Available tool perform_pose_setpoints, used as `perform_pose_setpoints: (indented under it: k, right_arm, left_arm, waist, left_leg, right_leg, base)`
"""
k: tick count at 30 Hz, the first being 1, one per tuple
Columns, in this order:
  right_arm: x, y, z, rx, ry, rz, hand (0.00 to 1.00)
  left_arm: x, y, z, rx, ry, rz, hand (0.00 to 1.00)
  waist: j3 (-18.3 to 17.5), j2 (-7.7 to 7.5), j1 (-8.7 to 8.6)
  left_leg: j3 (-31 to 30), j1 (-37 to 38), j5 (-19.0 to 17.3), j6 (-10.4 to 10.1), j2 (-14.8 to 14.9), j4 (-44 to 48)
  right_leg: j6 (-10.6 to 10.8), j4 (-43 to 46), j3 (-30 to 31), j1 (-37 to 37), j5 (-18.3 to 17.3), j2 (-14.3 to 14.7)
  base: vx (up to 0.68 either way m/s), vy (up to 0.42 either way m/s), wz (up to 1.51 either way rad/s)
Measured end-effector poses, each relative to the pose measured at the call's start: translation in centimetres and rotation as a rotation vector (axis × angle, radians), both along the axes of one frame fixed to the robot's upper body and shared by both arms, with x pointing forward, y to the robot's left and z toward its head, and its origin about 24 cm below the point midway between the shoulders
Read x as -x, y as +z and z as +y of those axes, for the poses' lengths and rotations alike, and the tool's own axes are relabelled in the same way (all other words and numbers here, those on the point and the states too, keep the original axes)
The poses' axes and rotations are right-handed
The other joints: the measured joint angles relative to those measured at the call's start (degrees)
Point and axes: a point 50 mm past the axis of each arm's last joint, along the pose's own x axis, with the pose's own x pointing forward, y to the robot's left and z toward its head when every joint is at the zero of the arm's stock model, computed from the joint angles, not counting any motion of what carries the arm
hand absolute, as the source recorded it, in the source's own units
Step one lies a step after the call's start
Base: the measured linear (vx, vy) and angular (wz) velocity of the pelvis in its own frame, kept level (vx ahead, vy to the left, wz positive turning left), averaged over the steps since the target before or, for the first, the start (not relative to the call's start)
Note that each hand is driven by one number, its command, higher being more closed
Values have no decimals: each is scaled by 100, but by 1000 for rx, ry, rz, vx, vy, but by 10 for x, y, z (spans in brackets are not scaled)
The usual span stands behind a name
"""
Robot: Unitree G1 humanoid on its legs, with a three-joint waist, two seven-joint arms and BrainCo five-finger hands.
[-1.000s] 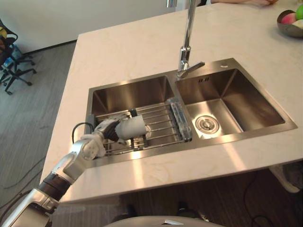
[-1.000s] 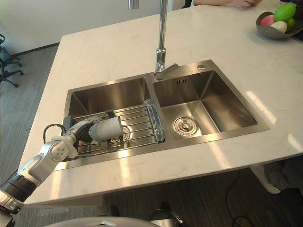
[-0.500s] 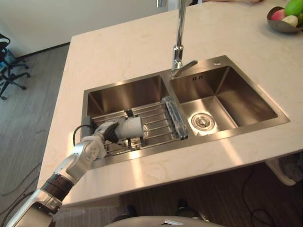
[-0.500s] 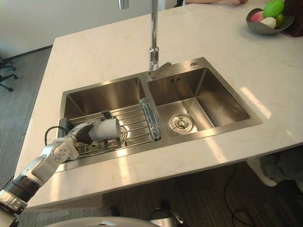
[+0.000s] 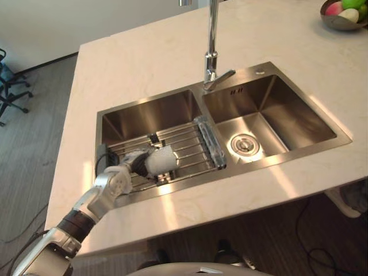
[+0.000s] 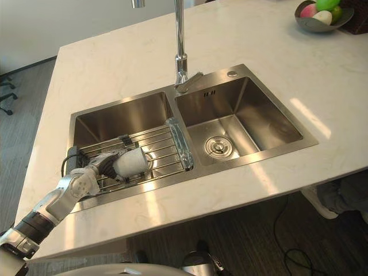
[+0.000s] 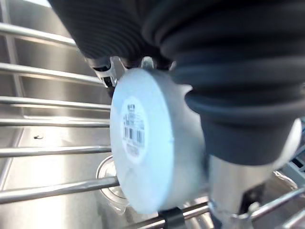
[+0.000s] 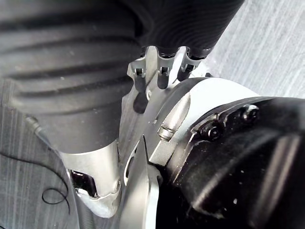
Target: Walk over to the sink, pick up the cup, carry it to the dishwasher, place the cup inside the dishwasher, then close the dishwasher door
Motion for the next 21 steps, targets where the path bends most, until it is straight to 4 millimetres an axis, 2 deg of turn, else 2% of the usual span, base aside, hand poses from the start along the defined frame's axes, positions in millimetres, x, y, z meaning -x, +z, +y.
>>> perform_pose_setpoints:
  k: [7,8,14,17,21]
  right_arm:
    - [1,0,0,10,-4,12,0]
    - [1,0,0,9,0,13,0]
    - [1,0,0,10,18,16,0]
    - [1,0,0,12,18,16,0]
    - [6,-1,0,18,17,23,0]
  left_arm:
    - [0,0,-3,-2,-13,1,0]
    - [0,0,-4,-4,-16,2,100]
    - [-4,2,-12,1,-33,-11,100]
    - [-8,4,-17,0,-28,-39,100]
    - [-8,6,-18,-12,-40,-80,100]
  waist:
    - [46,-63,-46]
    - [50,-70,-62]
    - [56,-79,-106]
    - [65,-62,-126]
    - [76,-97,-163]
  left_leg:
    - [3,-20,135,48,-110,-1]
    - [2,-23,140,54,-110,-1]
    - [-7,-41,149,97,-110,-12]
    - [-12,-93,-1,243,-78,-17]
    - [3,-80,-103,176,-71,-3]
  right_leg:
    - [-3,0,41,-29,11,-95]
    - [0,0,41,-30,9,-94]
    - [-29,-1,44,-55,-3,-92]
    - [-54,-1,44,-121,39,-58]
    - [44,-1,45,-123,116,-78]
  base:
    - [-1,0,-1]
    - [0,0,0]
    - [-54,-4,0]
    - [-48,12,-4]
    - [-15,9,-3]
